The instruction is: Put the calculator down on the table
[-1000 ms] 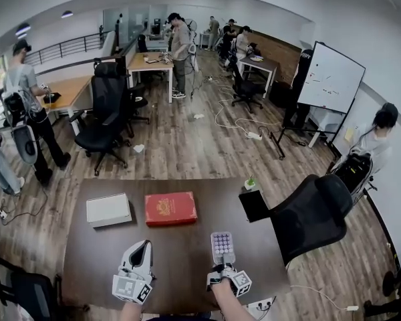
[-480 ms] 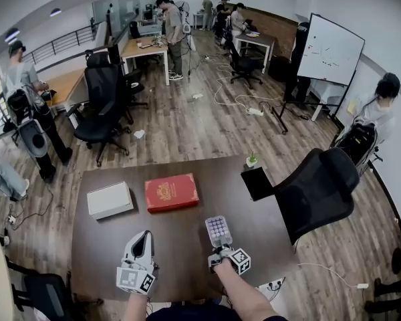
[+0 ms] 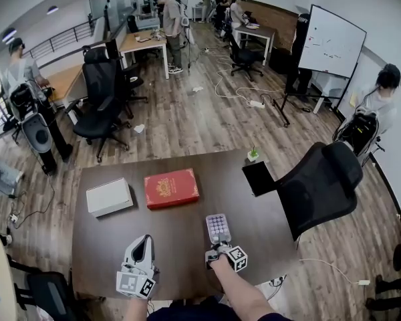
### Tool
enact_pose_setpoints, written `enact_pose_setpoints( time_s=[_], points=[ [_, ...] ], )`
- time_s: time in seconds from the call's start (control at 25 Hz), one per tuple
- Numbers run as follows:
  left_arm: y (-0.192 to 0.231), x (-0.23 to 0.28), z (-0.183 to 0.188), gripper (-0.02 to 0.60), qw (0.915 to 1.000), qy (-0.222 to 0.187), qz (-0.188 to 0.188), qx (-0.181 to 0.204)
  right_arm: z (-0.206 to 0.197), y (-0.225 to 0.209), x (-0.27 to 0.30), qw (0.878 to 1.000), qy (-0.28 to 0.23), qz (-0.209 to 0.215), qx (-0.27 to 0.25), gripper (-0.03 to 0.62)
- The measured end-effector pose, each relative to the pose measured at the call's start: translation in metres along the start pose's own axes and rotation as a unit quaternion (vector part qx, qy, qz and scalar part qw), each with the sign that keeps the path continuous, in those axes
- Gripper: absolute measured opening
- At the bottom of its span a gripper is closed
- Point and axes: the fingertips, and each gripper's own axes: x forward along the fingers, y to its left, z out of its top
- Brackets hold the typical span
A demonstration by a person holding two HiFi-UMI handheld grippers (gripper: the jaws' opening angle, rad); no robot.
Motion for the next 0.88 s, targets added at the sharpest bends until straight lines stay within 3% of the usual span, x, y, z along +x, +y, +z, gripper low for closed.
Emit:
enact_pose_setpoints(
  time_s=[0.16, 0.44, 0.6, 0.88],
  points=[
    [0.002, -0.001, -0.003, -0.005, 1.0000, 0.003, 0.005, -0.002, -0.002, -0.003, 0.004, 1.000, -0.010, -0.016, 0.003, 0.117],
    [0.006, -0.001, -0.006, -0.005, 1.0000, 0.005, 0.003, -0.003, -0.013, -0.009, 0.005, 0.998, -0.007, -0.021, 0.064, 0.133],
    [0.010, -0.004, -0.011, -0.005, 0.9998, 0.008, 0.010, -0.014, -0.016, -0.002, 0.004, 0.996, 0.005, -0.014, 0.092, 0.261],
    [0.015, 0.002, -0.014, -0.005, 0.9996, 0.012, 0.017, -0.020, -0.027, -0.003, -0.017, 0.991, 0.031, -0.065, 0.110, 0.351]
  ],
)
